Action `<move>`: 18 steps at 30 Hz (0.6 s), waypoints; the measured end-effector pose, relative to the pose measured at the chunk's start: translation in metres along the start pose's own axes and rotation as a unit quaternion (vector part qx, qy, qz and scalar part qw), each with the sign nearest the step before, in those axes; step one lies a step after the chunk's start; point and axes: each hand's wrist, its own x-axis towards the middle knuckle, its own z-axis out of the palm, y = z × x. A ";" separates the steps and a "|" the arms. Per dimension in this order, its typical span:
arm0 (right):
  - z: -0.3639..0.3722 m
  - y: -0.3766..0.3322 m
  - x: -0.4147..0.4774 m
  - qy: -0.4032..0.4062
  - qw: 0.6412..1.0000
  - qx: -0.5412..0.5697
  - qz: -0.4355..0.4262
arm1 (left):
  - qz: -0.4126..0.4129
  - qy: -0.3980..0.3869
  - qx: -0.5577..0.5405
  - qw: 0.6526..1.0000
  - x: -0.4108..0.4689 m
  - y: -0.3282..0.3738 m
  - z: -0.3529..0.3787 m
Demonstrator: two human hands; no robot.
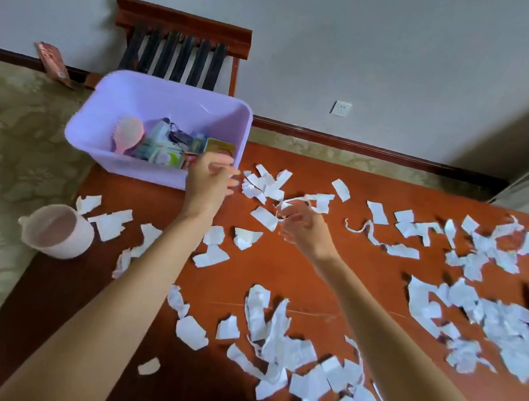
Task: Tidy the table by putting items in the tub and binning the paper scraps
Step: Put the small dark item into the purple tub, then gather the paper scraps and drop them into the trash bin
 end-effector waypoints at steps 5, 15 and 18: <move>-0.007 0.097 -0.082 -0.040 0.993 -0.114 0.007 | -0.071 -0.097 0.123 0.985 -0.097 -0.070 0.013; -0.013 0.198 -0.188 -0.131 0.923 -0.362 0.018 | -0.046 -0.157 0.295 0.942 -0.203 -0.147 0.015; 0.000 0.200 -0.195 -0.153 0.906 -0.393 0.015 | -0.046 -0.126 0.274 0.952 -0.212 -0.147 0.015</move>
